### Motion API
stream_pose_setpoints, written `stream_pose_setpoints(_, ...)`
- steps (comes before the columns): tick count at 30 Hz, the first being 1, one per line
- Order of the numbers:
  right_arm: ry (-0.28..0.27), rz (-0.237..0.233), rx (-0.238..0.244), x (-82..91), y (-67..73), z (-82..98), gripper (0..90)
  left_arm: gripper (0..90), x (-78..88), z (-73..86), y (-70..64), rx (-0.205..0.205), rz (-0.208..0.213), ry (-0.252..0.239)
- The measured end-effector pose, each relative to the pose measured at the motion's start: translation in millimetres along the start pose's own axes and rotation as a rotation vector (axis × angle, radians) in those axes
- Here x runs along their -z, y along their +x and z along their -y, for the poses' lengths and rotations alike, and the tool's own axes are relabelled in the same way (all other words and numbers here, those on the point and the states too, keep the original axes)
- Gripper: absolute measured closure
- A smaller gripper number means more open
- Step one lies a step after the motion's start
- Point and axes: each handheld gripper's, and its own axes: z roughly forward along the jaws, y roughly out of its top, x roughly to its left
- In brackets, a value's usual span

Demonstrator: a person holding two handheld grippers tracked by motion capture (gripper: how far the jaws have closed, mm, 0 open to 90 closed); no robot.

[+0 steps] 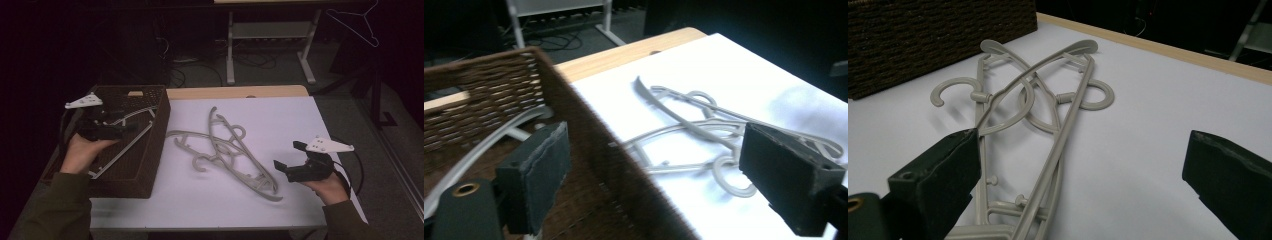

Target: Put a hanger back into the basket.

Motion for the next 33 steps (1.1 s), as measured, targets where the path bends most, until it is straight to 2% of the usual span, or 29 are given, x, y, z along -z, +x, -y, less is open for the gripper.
stream_pose_setpoints(6,0.006,0.0,0.009,-1.0,1.0,-0.8,1.7,3.2,-23.4,-1.6,-30.2,-0.016,0.049,0.001)
stream_pose_setpoints(10,0.007,-0.006,0.013,-1.8,1.1,-1.3,1.7,3.2,-37.2,-0.3,-47.7,-0.03,0.081,0.006)
stream_pose_setpoints(11,0.01,-0.008,0.016,-2.2,1.2,-1.4,1.8,3.3,-43.4,0.8,-55.8,-0.026,0.096,0.002)
stream_pose_setpoints(12,0.01,-0.008,0.016,-2.2,1.2,-1.4,1.8,3.3,-43.4,0.8,-55.8,-0.026,0.096,0.002)
stream_pose_setpoints(15,0.027,-0.015,0.02,-4.6,2.2,-2.1,3.8,3.3,-56.4,4.9,-69.5,-0.032,0.121,0.0)
stream_pose_setpoints(21,0.071,-0.024,0.027,-9.3,4.8,-2.2,10.1,4.5,-73.0,14.2,-86.4,-0.036,0.155,0.014)
stream_pose_setpoints(25,0.095,-0.027,0.024,-12.6,5.9,-2.5,14.0,5.5,-81.6,20.9,-94.6,-0.04,0.156,0.025)
stream_pose_setpoints(28,0.116,-0.055,0.014,-17.6,10.2,-4.2,19.3,5.9,-93.0,31.0,-103.2,-0.041,0.178,0.046)
stream_pose_setpoints(33,0.155,-0.095,0.014,-25.6,17.2,-5.9,25.1,6.3,-101.7,41.0,-108.6,-0.041,0.188,0.058)
